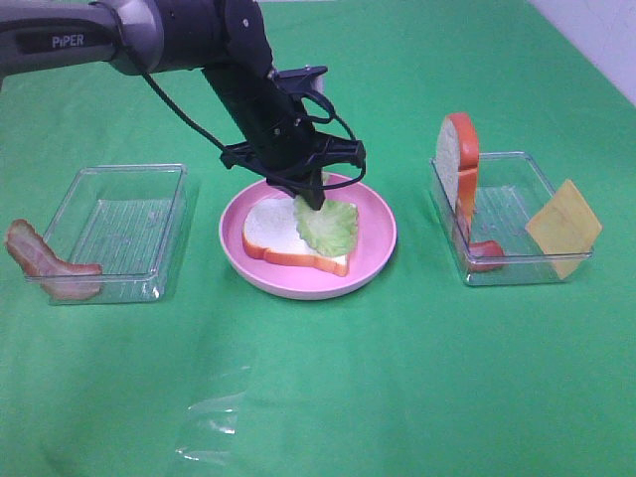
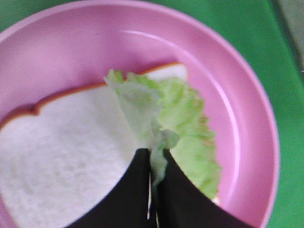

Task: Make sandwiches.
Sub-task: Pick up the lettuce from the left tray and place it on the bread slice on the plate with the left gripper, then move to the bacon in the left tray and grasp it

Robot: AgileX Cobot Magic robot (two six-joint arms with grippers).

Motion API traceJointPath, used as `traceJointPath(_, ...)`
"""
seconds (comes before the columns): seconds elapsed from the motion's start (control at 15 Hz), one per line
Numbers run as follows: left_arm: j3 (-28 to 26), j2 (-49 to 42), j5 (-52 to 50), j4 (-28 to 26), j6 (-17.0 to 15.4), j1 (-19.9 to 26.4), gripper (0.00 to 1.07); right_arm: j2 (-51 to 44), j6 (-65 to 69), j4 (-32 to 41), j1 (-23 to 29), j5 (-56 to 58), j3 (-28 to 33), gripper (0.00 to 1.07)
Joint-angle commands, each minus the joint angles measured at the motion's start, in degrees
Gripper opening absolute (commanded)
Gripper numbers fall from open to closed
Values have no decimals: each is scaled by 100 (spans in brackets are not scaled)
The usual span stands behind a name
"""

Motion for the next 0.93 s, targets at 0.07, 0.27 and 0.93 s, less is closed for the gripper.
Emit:
traceJointPath(0.07, -34, 40, 212, 653, -458, -23, 0, -183, 0, 23, -11, -29, 11, 88)
traceJointPath(0.27, -34, 40, 235, 848, -516, -23, 0, -183, 0, 23, -11, -29, 11, 88)
traceJointPath(0.93, -785, 40, 745, 693, -464, -23, 101, -183, 0, 23, -11, -29, 11, 88)
